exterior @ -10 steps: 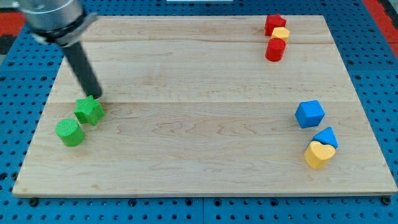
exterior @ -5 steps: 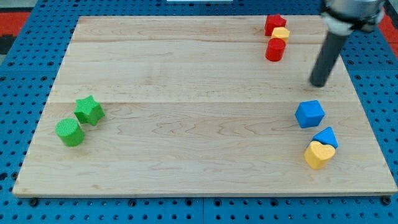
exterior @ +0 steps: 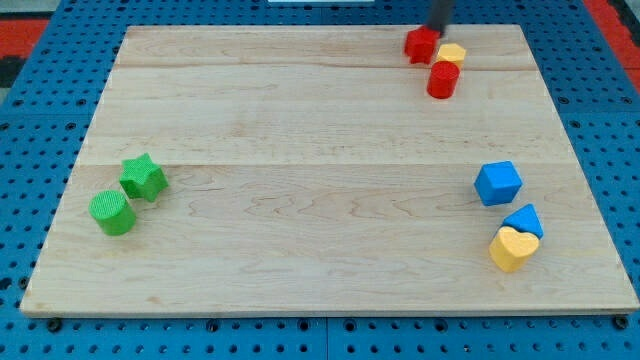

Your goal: Put the red star parallel to green star

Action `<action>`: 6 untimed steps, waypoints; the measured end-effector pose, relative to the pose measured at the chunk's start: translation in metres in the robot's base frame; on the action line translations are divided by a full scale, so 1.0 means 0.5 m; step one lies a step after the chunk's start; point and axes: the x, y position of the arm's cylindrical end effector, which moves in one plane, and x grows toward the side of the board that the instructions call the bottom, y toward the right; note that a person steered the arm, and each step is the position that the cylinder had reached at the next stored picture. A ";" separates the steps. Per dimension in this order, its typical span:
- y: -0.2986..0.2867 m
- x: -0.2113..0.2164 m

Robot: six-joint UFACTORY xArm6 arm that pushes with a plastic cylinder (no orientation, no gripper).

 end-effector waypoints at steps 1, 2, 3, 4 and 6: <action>-0.199 0.110; -0.240 0.109; -0.211 0.035; -0.067 0.074; -0.164 0.236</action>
